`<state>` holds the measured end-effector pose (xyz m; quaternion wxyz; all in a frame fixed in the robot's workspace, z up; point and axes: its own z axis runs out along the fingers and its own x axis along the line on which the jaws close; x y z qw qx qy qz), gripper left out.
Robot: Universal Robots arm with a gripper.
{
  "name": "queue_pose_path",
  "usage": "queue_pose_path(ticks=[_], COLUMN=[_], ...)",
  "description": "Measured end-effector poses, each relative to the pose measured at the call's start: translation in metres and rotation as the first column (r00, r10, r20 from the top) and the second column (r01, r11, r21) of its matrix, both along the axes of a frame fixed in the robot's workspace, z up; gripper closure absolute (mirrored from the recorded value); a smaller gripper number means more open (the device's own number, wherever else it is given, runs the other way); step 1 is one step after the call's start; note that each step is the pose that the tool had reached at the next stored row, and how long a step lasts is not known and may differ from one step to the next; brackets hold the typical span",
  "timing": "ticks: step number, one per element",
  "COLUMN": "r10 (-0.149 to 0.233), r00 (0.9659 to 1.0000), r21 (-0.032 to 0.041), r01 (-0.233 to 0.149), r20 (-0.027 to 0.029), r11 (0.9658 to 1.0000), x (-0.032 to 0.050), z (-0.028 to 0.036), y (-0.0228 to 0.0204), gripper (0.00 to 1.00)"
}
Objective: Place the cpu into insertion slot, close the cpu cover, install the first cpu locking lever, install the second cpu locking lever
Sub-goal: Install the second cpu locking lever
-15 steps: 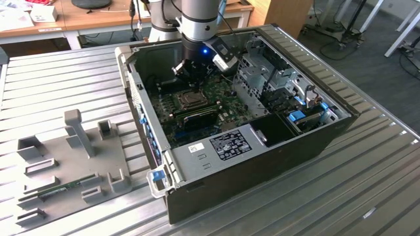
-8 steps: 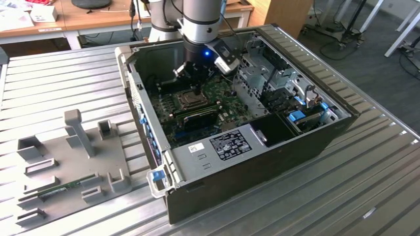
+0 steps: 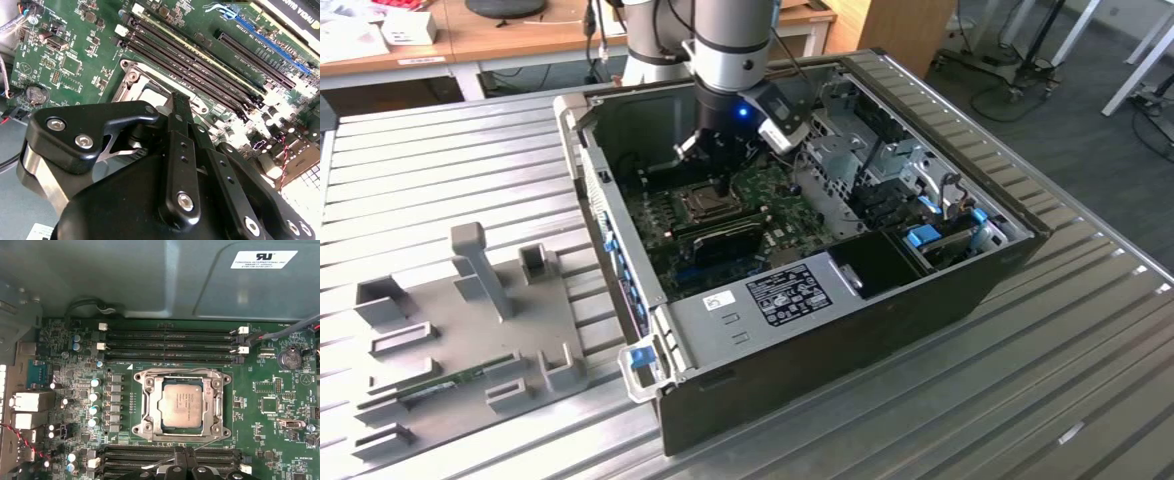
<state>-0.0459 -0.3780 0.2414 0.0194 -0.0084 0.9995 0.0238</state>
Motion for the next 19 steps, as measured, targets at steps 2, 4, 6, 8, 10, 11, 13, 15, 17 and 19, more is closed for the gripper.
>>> queue_pose_path(ticks=[2,4,6,8,10,11,13,15,17,19], r10=[0.000,0.000,0.000,0.000,0.000,0.000,0.000,0.000,0.000,0.000], r00=[1.0000,1.0000,1.0000,1.0000,1.0000,1.0000,1.0000,1.0000,1.0000,1.0000], r21=[0.0000,-0.0002,-0.0004,-0.0007,-0.0004,-0.0004,-0.0005,0.0015,0.0013,0.0013], r01=[0.000,0.000,0.000,0.000,0.000,0.000,0.000,0.000,0.000,0.000], r20=[0.0001,0.0002,0.0003,0.0004,0.0005,0.0005,0.0004,-0.0047,-0.0056,-0.0057], r11=[1.0000,1.0000,1.0000,1.0000,1.0000,1.0000,1.0000,1.0000,1.0000,1.0000], x=[-0.0012,-0.0024,-0.0033,-0.0033,-0.0033,-0.0033,-0.0034,-0.0033,-0.0034,-0.0034], z=[-0.0010,-0.0021,-0.0030,-0.0030,-0.0031,-0.0031,-0.0032,-0.0041,-0.0040,-0.0040], y=[0.0000,0.0000,0.0000,0.0000,0.0000,0.0000,0.0000,0.0001,0.0000,0.0000], gripper=[0.90,0.90,0.90,0.90,0.90,0.90,0.90,0.90,0.90,0.90])
